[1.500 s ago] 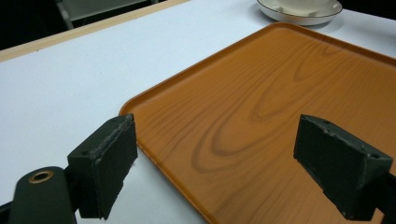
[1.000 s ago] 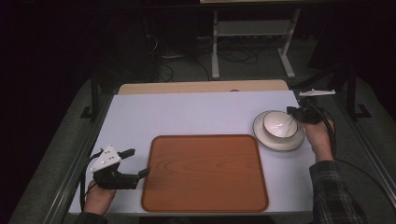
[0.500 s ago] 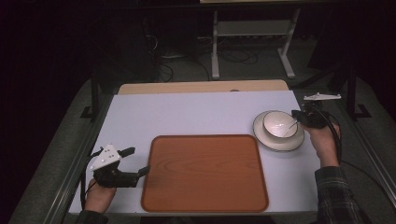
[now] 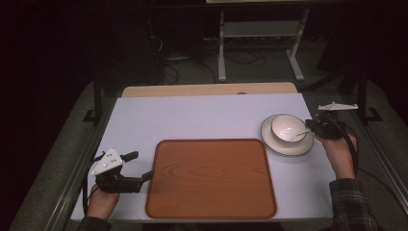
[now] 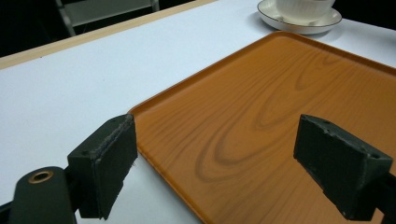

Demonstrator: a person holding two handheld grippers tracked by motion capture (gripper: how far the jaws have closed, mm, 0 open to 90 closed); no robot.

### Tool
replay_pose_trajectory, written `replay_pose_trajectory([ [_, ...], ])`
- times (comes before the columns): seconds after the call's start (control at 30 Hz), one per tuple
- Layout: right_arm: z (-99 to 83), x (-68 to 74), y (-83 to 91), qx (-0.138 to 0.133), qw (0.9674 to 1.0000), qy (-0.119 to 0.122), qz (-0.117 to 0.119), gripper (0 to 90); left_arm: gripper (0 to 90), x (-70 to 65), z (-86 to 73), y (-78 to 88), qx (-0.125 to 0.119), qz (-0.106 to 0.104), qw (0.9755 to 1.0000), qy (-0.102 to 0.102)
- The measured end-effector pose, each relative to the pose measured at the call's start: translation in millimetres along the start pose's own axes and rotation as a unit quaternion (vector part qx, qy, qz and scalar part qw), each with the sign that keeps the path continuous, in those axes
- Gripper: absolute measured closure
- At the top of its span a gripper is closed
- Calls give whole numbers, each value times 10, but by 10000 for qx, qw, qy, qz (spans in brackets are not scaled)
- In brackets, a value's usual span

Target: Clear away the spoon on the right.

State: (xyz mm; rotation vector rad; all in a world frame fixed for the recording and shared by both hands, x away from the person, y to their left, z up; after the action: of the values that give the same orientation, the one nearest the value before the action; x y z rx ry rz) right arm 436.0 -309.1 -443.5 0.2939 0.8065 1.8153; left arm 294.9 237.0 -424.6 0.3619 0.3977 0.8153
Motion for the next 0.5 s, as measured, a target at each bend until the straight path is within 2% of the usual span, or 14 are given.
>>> replay_pose_trajectory([
  [0.03,1,-13,16,-41,10000,-5,-46,840,129,6,-8,4,7,3,10000,5],
  [0.1,14,-26,27,-113,9999,-58,-32,824,129,10,-11,9,5,23,10000,26],
  [0.13,42,-60,59,-295,9993,-236,2,747,129,13,-10,18,3,34,10000,21],
  [0.17,42,-60,59,-295,9993,-236,2,747,129,13,-8,27,-16,32,10000,25],
  [0.2,79,-76,111,-525,9978,-401,62,612,129,18,-10,41,-30,53,10000,34],
  [0.23,79,-76,111,-525,9978,-401,62,612,129,18,-10,41,-30,53,10000,34],
  [0.27,119,-68,179,-728,9966,-387,-28,473,129,27,-24,59,-18,84,10000,32],
  [0.3,128,-53,215,-803,9963,-317,-56,437,129,30,-29,71,-25,85,9999,54],
  [0.37,129,-42,249,-842,9959,-305,-122,407,129,36,-33,83,-30,88,9999,71],
  [0.4,111,-36,289,-851,9954,-400,-200,361,129,42,-25,104,-65,112,9999,89],
  [0.5,62,-15,290,-781,9956,-489,-136,363,129,50,-5,111,-100,113,9999,80],
])
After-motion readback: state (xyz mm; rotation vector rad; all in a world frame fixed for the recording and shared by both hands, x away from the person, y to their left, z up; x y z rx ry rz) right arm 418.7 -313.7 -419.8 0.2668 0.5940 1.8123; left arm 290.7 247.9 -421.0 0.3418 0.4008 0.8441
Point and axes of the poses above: each handheld gripper's, and its own axes: y roughly backward along the jaws, z roughly out of its top, x roughly to its left, the point moved 8 cm from there along -y, roughly forward along the jaws, and after that the axes turned 13 degrees about y, right-handed, at the moved point
